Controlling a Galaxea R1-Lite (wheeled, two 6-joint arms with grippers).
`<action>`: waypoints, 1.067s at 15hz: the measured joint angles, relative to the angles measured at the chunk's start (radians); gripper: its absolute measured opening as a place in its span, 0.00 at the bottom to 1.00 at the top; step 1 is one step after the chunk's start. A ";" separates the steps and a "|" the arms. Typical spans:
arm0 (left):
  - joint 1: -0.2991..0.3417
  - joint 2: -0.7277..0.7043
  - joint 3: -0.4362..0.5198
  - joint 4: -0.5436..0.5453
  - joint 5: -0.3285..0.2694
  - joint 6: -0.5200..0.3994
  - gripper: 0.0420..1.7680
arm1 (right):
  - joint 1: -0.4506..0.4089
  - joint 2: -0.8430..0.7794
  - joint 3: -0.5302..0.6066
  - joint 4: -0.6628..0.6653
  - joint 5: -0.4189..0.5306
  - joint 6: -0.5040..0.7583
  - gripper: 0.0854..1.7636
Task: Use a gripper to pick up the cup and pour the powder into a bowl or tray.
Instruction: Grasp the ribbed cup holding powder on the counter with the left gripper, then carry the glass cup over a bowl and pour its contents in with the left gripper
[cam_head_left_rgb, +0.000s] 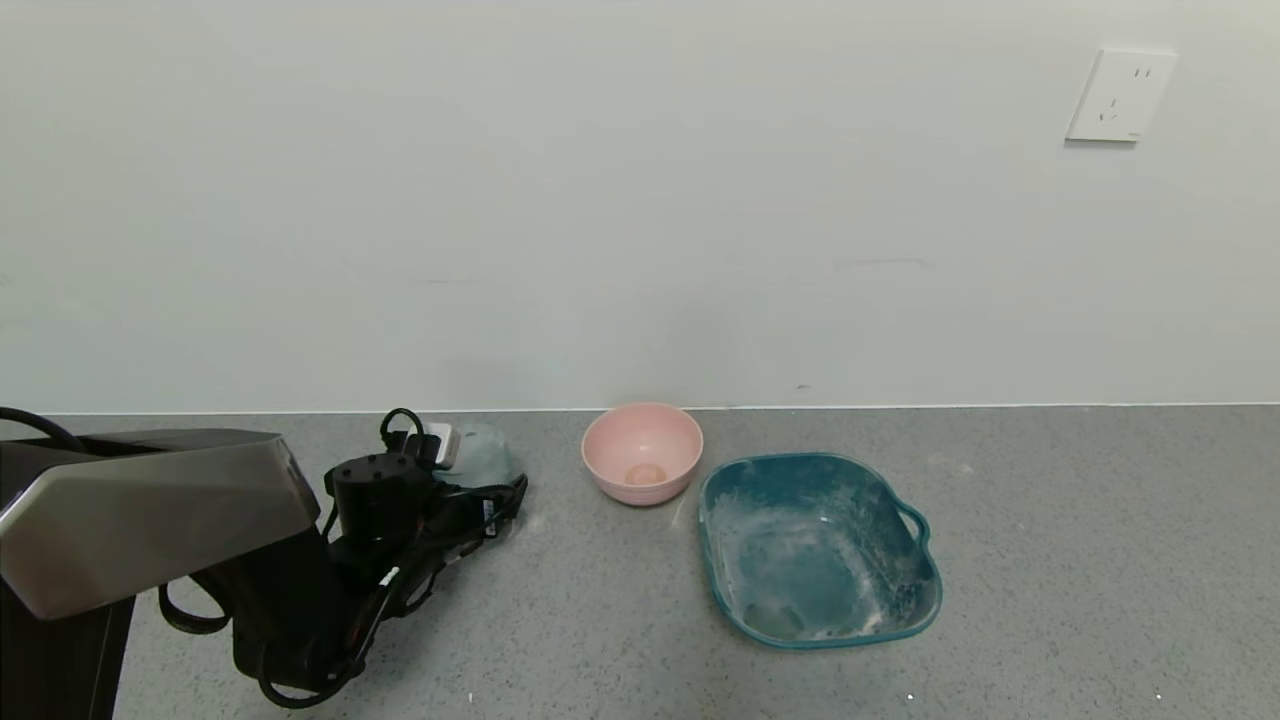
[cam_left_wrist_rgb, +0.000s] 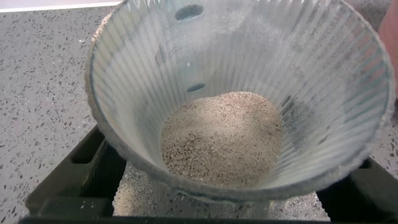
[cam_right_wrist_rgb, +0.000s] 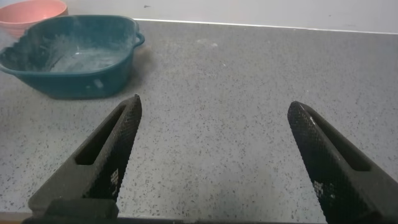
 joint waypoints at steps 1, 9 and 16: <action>0.000 0.001 -0.001 0.000 0.000 0.000 0.97 | 0.000 0.000 0.000 0.000 0.000 0.000 0.97; 0.000 -0.001 0.003 0.000 0.001 0.000 0.74 | 0.000 0.000 0.000 0.000 0.000 0.000 0.97; 0.000 -0.033 0.003 0.049 0.011 0.001 0.73 | 0.000 0.000 0.000 0.000 0.000 0.000 0.97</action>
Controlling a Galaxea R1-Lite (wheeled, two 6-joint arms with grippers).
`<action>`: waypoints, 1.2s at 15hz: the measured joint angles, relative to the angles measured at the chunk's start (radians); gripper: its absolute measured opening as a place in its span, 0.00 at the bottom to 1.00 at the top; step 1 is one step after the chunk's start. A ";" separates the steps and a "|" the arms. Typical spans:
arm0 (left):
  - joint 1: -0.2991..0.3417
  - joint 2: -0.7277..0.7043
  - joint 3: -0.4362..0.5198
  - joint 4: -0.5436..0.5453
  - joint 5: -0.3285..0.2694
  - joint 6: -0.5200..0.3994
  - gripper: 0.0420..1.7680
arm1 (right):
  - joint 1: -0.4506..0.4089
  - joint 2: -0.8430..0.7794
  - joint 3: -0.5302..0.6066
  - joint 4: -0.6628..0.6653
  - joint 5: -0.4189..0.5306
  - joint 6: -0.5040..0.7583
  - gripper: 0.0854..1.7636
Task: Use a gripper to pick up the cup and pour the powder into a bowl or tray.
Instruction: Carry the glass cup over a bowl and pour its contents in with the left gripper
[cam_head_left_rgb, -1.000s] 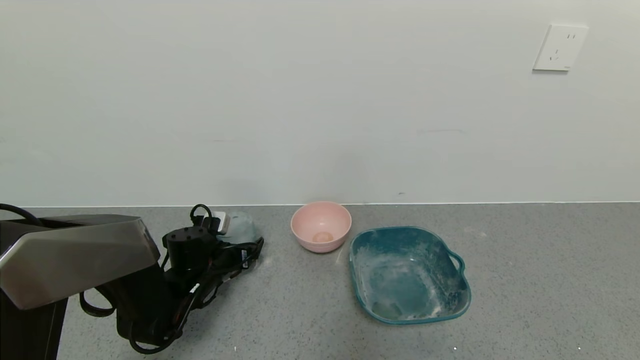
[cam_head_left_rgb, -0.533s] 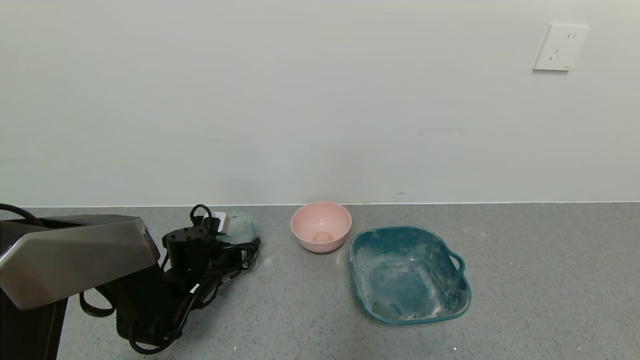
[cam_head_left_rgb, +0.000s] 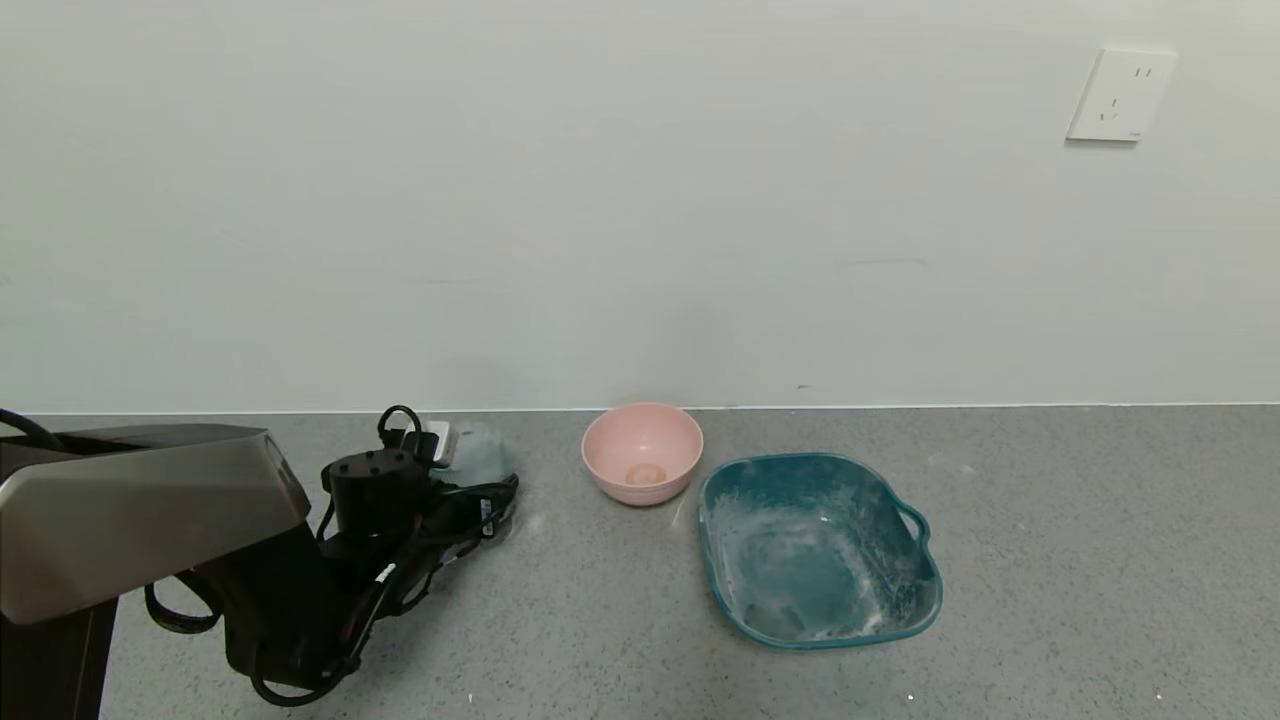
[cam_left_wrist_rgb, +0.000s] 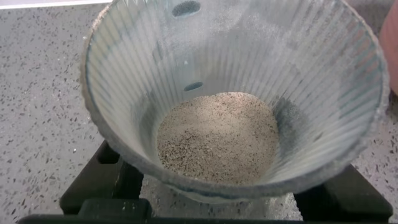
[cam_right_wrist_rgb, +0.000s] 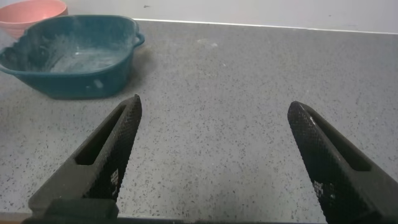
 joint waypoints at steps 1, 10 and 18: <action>0.000 -0.016 -0.007 0.027 0.003 0.000 0.73 | 0.000 0.000 0.000 0.000 0.000 0.000 0.97; -0.038 -0.248 -0.154 0.411 0.010 0.095 0.73 | 0.000 0.000 0.000 -0.001 0.000 0.000 0.97; -0.160 -0.348 -0.359 0.708 0.068 0.205 0.73 | 0.000 0.000 0.000 -0.002 0.000 0.000 0.97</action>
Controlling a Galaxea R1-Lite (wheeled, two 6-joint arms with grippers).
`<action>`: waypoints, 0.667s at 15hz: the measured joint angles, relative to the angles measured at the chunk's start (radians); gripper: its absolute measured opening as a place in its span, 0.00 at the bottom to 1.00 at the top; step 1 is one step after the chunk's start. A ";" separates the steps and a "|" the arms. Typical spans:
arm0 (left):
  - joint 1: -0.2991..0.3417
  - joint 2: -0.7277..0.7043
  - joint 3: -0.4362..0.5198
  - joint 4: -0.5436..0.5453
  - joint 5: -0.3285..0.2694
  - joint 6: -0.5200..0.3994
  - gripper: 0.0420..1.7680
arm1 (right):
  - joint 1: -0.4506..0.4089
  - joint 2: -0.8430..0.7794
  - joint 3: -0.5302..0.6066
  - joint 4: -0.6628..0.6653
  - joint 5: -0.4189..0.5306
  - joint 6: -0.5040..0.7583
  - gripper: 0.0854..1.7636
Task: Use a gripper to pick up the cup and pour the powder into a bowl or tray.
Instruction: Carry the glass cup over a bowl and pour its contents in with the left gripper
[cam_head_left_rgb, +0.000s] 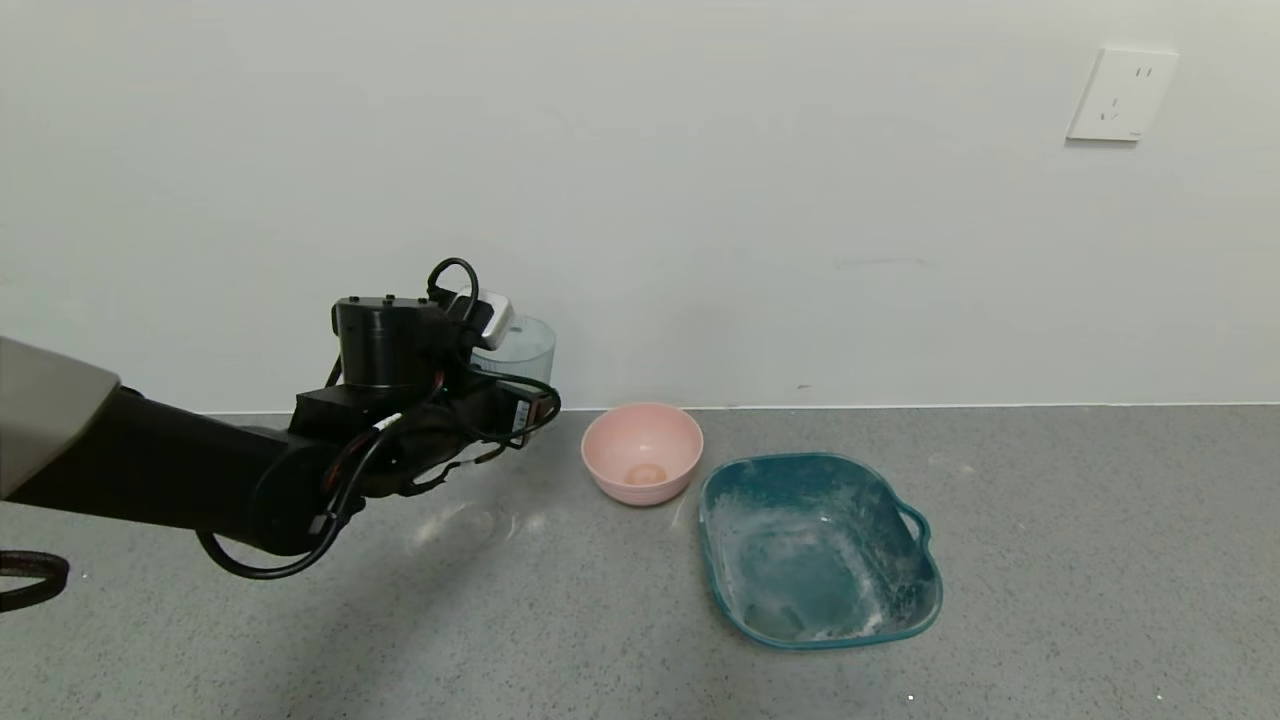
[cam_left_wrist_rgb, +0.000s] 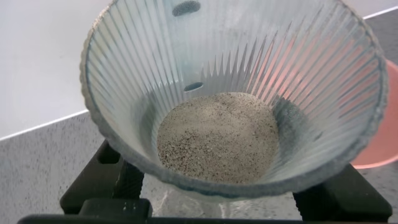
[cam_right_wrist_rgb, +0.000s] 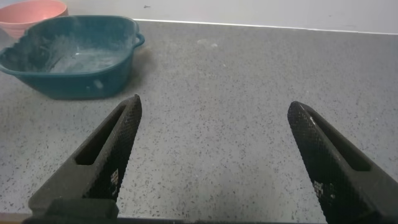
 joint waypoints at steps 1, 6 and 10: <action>-0.028 -0.006 -0.027 0.026 0.017 0.015 0.73 | 0.000 0.000 0.000 0.000 0.000 0.000 0.97; -0.157 -0.017 -0.160 0.180 0.102 0.088 0.73 | 0.000 0.000 0.000 0.000 0.000 0.001 0.97; -0.245 -0.002 -0.288 0.339 0.156 0.141 0.73 | 0.000 0.000 0.000 0.000 0.000 0.001 0.97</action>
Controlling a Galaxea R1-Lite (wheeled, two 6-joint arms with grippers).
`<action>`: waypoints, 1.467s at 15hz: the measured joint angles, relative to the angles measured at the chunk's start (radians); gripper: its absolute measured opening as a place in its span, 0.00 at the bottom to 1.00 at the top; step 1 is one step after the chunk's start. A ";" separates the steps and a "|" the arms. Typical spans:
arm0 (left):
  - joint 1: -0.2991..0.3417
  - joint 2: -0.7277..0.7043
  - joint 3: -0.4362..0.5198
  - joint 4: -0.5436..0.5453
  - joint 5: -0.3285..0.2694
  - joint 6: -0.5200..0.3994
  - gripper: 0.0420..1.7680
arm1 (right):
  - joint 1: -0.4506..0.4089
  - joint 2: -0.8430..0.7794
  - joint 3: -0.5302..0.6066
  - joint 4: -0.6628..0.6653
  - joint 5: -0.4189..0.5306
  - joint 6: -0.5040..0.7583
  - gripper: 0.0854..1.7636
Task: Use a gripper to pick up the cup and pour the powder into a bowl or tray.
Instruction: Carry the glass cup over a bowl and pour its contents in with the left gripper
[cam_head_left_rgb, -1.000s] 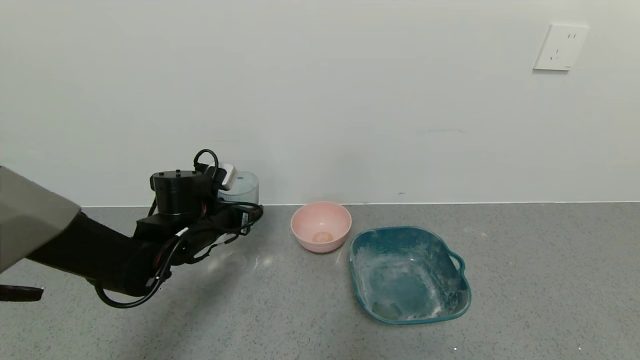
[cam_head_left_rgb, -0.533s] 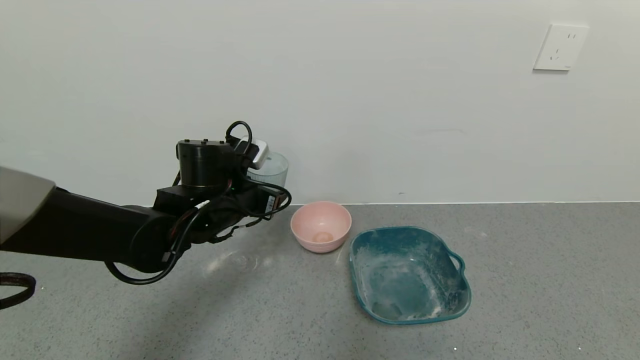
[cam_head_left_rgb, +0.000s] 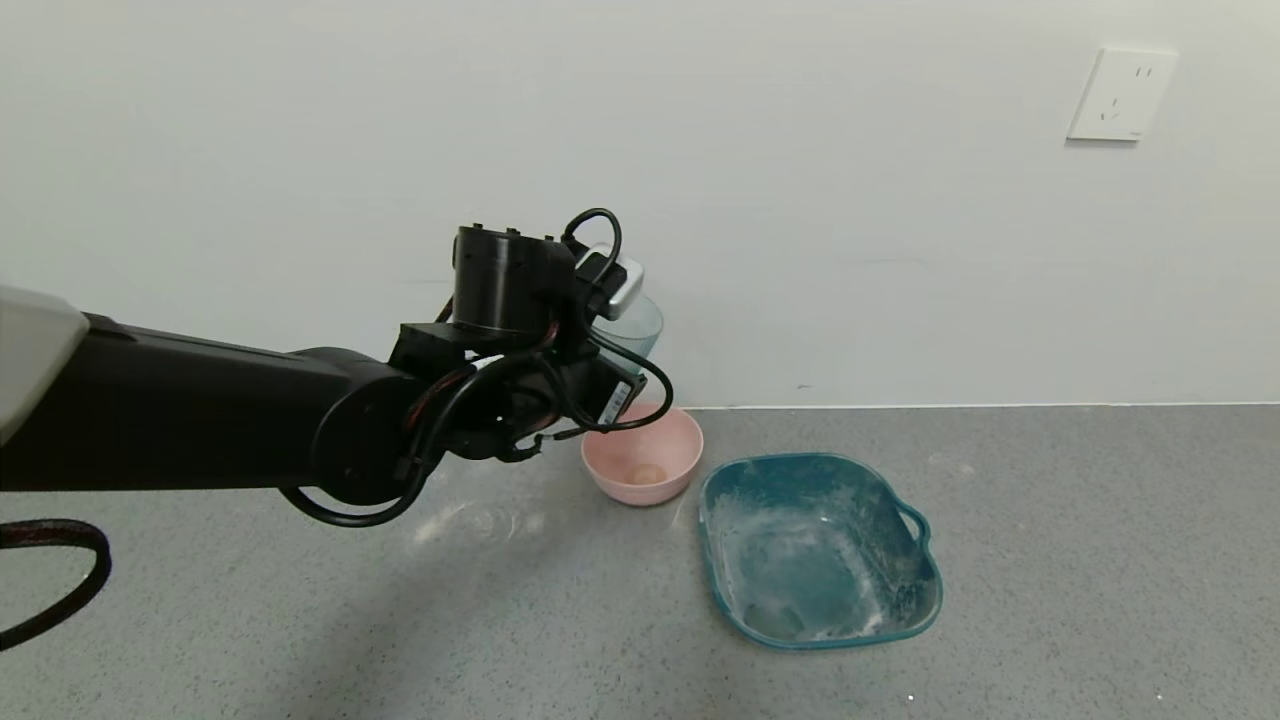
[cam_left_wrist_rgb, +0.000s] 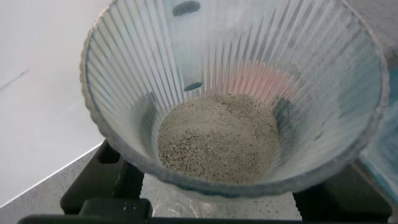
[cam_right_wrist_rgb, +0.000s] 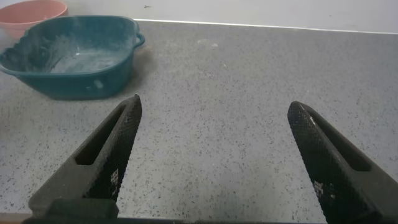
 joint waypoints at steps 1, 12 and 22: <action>-0.022 0.010 -0.026 0.025 0.020 0.014 0.73 | 0.000 0.000 0.000 0.000 0.000 0.000 0.97; -0.199 0.186 -0.150 0.043 0.219 0.164 0.73 | 0.000 0.000 0.000 0.000 0.000 -0.001 0.97; -0.259 0.272 -0.325 0.172 0.230 0.367 0.73 | 0.000 0.000 0.000 0.000 0.000 0.000 0.97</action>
